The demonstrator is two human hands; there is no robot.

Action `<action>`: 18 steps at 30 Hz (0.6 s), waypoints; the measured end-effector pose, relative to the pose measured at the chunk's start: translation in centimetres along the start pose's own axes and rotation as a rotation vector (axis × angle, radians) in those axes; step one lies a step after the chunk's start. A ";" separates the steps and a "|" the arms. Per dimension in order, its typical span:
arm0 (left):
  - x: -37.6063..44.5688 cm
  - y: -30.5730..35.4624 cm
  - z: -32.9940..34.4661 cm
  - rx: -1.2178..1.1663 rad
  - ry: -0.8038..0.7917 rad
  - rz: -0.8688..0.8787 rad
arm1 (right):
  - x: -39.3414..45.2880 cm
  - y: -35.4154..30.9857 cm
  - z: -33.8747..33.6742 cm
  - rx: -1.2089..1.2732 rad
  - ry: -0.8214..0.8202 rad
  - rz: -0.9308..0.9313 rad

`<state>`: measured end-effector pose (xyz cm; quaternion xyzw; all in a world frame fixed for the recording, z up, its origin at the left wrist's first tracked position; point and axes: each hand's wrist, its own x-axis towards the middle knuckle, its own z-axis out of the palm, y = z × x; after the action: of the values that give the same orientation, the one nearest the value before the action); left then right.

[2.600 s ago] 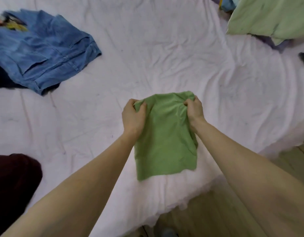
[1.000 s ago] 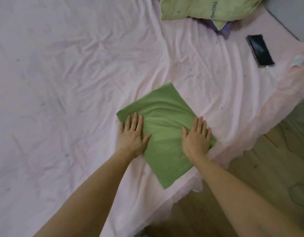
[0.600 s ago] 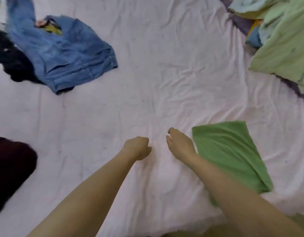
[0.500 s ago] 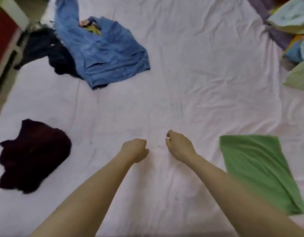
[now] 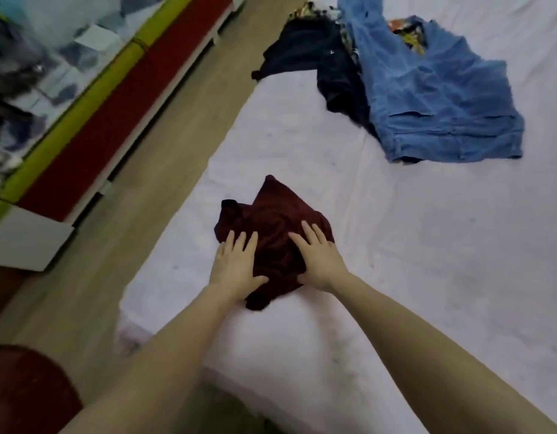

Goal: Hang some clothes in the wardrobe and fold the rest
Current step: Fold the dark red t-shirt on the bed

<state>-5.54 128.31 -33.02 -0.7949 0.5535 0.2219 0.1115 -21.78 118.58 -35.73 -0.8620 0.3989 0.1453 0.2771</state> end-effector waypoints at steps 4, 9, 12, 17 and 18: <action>0.3 -2.3 1.9 -0.040 -0.097 0.052 | 1.7 -2.1 0.8 -0.049 0.078 0.013; -1.0 -1.8 -0.6 -0.917 0.096 -0.029 | -1.4 -1.1 -3.8 0.524 0.139 0.127; -2.3 0.4 -5.7 -1.221 0.049 -0.031 | -5.3 -0.3 -7.6 0.733 0.172 0.159; -4.9 6.6 -14.7 -1.282 -0.009 0.118 | -13.3 0.8 -13.9 0.853 0.311 0.206; -5.3 7.4 -15.9 -1.265 -0.019 0.142 | -14.3 1.2 -14.5 0.809 0.342 0.233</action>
<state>-10.29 123.26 -16.02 -0.6665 0.3658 0.5198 -0.3895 -31.42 118.03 -17.76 -0.6456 0.5578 -0.1366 0.5033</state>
